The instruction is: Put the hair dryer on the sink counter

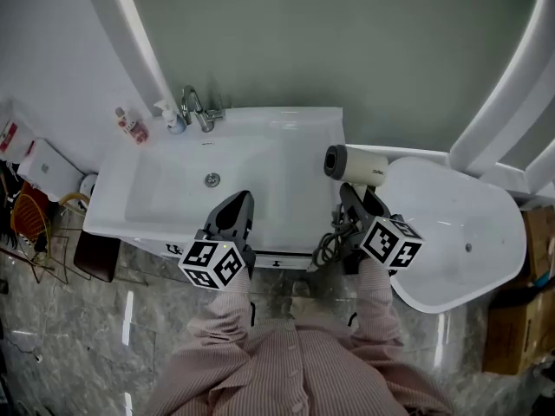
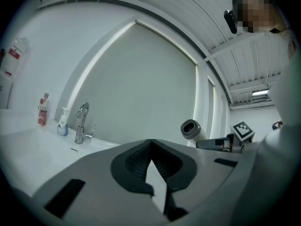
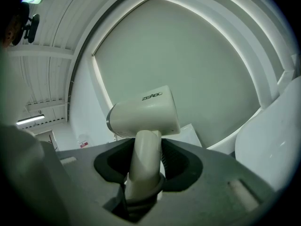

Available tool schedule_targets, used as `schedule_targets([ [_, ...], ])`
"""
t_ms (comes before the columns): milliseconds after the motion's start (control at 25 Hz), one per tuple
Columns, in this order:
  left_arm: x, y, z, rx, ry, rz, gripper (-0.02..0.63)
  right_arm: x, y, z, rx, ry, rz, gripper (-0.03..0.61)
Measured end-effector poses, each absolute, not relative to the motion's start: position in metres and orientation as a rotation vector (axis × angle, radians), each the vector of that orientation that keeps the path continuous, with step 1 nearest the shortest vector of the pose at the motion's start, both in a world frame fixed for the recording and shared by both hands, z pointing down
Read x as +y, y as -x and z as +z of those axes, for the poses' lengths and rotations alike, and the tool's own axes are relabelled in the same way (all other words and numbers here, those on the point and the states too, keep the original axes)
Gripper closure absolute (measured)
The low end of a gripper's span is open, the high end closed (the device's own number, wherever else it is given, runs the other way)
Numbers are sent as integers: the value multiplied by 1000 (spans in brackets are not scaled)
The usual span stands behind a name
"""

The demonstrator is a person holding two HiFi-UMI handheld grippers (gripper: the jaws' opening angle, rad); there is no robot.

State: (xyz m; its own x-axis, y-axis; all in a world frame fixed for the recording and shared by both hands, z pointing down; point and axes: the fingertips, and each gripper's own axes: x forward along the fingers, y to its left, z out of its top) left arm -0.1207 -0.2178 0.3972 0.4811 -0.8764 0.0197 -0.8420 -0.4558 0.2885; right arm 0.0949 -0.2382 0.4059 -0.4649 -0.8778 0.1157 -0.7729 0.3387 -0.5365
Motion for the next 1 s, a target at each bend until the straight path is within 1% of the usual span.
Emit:
schedule_targets([
  [400,-303,110,416,-1499,-2398,-185,617,-340,-94,428,2473,1454,-884,414],
  [760,-339,99,444,-1500,-2329,-155,617,-385,-90,462,2527,1434,-981,414],
  [1000,-365,95,474,-1449,-2284,-80,617,-421,-81,498,2580,1446,-1066,414],
])
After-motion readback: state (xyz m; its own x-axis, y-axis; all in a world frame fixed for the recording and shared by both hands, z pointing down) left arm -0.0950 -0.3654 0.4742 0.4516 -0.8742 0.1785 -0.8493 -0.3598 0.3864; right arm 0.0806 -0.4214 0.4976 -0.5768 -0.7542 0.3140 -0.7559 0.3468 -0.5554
